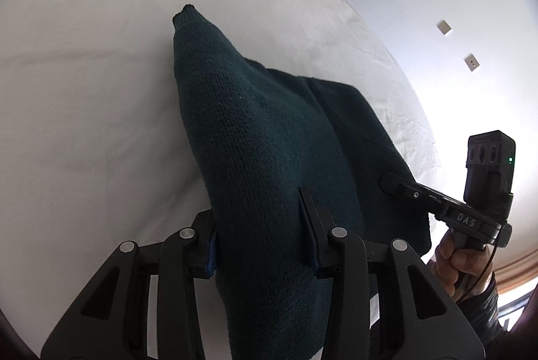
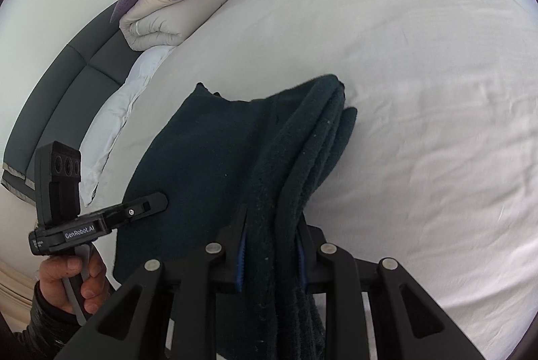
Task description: Fold small clothes
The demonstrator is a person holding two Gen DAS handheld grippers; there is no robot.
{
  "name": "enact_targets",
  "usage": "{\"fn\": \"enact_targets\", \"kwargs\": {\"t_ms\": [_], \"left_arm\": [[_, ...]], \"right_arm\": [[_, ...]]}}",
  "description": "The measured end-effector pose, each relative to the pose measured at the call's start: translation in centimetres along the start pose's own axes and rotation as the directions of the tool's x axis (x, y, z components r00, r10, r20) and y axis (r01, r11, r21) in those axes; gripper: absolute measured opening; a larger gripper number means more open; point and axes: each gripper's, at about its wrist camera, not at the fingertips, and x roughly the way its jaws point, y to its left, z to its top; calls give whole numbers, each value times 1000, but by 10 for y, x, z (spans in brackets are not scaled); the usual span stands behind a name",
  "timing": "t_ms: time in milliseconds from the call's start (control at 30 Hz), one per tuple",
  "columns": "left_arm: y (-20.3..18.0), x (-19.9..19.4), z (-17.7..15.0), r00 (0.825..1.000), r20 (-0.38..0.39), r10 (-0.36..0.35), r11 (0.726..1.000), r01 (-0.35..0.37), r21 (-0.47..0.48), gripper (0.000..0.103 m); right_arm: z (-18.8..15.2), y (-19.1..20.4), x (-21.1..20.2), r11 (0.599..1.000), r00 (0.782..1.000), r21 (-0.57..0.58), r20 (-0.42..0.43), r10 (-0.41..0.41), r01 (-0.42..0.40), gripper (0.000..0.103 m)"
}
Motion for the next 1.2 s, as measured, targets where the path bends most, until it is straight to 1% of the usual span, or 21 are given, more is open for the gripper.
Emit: {"fn": "enact_targets", "kwargs": {"t_ms": [133, 233, 300, 333, 400, 467, 533, 633, 667, 733, 800, 833, 867, 933, 967, 1000, 1067, 1100, 1133, 1167, 1200], "left_arm": [[7, 19, -13, 1000, -21, 20, 999, -20, -26, 42], [12, 25, -17, 1000, -13, 12, 998, -13, -56, 49], [9, 28, -18, 999, -4, 42, 998, -42, -41, 58], [12, 26, -20, 998, 2, 62, 997, -62, -35, 67], [16, 26, -18, 997, 13, 72, 996, -72, -46, 69], [12, 16, -21, 996, 36, 87, 995, -85, -51, 69], [14, 2, -32, 990, 67, 122, 992, -121, -23, 68], [-12, -24, -37, 967, 167, 192, 979, -200, 36, 71], [-18, -36, -40, 953, 212, 215, 972, -230, 49, 75], [-37, -65, -50, 910, 335, 244, 953, -288, 90, 82], [-56, -86, -59, 853, 434, 291, 921, -372, 113, 93], [-62, -97, -64, 825, 474, 308, 905, -408, 120, 99], [-72, -107, -71, 798, 513, 317, 889, -438, 132, 100], [-86, -129, -86, 746, 576, 334, 855, -498, 149, 101], [-89, -134, -89, 733, 588, 342, 845, -514, 150, 103], [-96, -141, -96, 709, 608, 358, 829, -541, 144, 103], [-105, -156, -115, 658, 629, 414, 792, -601, 107, 103], [-108, -161, -121, 633, 632, 447, 773, -629, 84, 103], [-109, -166, -127, 614, 627, 480, 760, -648, 54, 103], [-111, -170, -128, 620, 614, 489, 767, -640, 35, 103], [-109, -174, -130, 639, 598, 484, 786, -618, 23, 103]], "right_arm": [[-13, -19, 14, 998, 999, 48, -30, -25, 27, 26], [-16, -34, 21, 993, 1000, 118, -21, 6, -3, 33], [-19, -37, 22, 991, 1000, 134, -6, 16, -15, 37], [-19, -36, 21, 992, 1000, 128, -1, 12, -12, 39], [-23, -38, 15, 991, 1000, 134, 6, 1, -2, 45], [-24, -37, 7, 990, 1000, 141, 16, -26, 24, 54], [-26, -33, -3, 990, 997, 132, 36, -65, 59, 57], [-34, -30, -31, 989, 988, 102, 97, -117, 107, 60], [-37, -27, -39, 988, 984, 94, 117, -136, 125, 63], [-44, -17, -60, 983, 968, 65, 173, -179, 170, 64], [-50, -4, -80, 973, 943, 34, 241, -230, 229, 69], [-54, 4, -90, 967, 926, 17, 284, -250, 256, 76], [-55, 11, -98, 963, 912, 2, 318, -257, 271, 81], [-61, 29, -116, 952, 876, -33, 402, -267, 305, 92], [-64, 39, -125, 944, 853, -48, 445, -271, 325, 101], [-69, 49, -135, 936, 822, -58, 498, -274, 347, 103], [-76, 64, -151, 921, 774, -81, 573, -269, 380, 103], [-77, 71, -155, 914, 759, -92, 592, -269, 396, 103], [-79, 79, -161, 905, 745, -99, 608, -275, 415, 103], [-79, 83, -166, 901, 737, -99, 615, -279, 423, 103], [-80, 88, -171, 900, 731, -95, 622, -280, 426, 103]]}}
